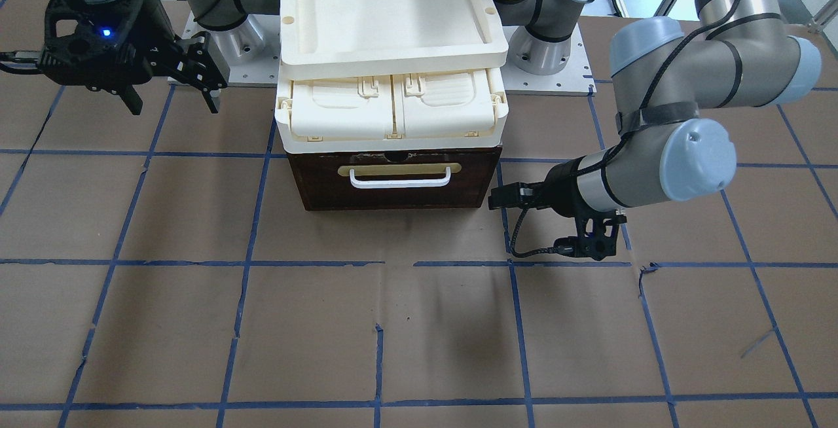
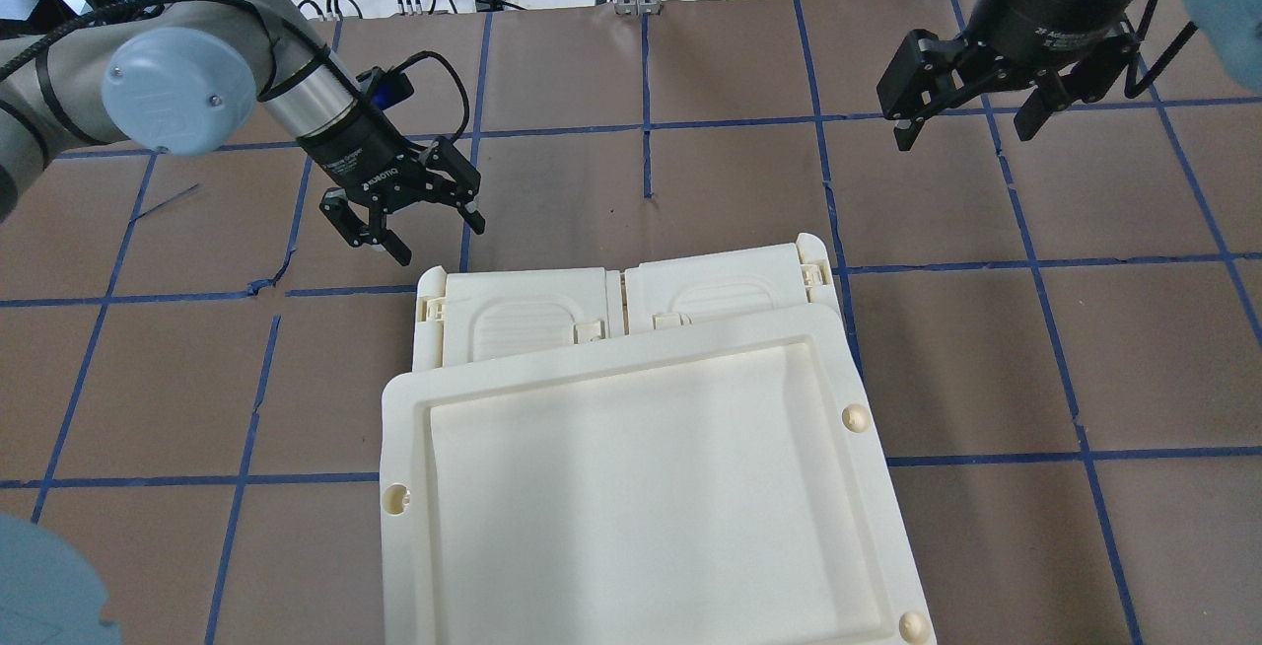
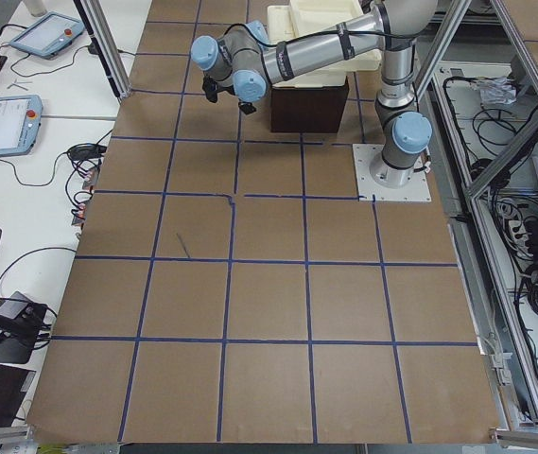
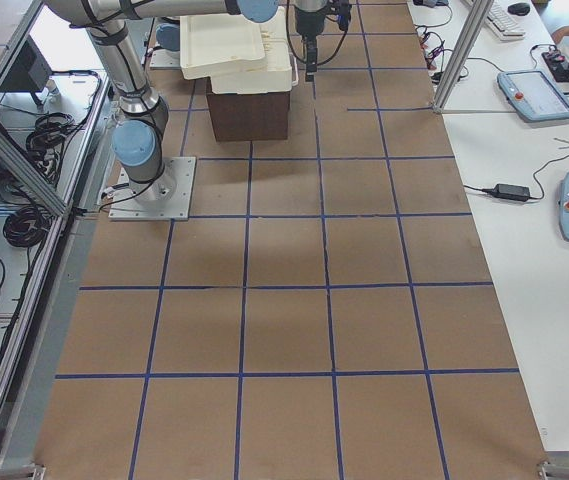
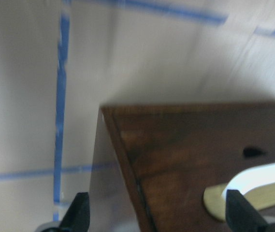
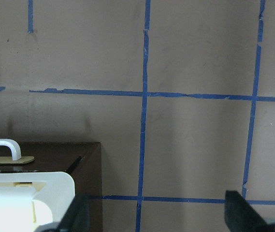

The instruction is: Put scissors in drawer and close it

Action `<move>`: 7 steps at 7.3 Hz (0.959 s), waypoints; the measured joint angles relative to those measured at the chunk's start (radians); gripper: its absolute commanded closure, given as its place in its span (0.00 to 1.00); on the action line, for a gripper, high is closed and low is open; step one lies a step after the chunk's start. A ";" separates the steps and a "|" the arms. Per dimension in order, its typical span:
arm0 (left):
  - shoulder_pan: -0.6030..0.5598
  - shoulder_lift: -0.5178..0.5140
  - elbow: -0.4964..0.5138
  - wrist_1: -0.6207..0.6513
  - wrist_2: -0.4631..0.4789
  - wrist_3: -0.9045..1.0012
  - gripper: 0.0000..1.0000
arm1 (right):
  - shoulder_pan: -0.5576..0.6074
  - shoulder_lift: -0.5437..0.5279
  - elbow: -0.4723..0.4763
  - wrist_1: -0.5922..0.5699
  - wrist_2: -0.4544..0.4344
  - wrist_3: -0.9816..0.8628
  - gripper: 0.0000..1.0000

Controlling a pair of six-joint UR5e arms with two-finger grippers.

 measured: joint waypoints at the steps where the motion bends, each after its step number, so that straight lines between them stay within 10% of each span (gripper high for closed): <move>1: 0.001 0.035 0.019 0.037 0.071 0.005 0.00 | 0.010 0.000 0.002 0.000 -0.001 0.001 0.00; 7: -0.008 0.258 0.063 -0.083 0.278 0.075 0.00 | 0.020 0.014 -0.008 -0.007 0.000 -0.011 0.00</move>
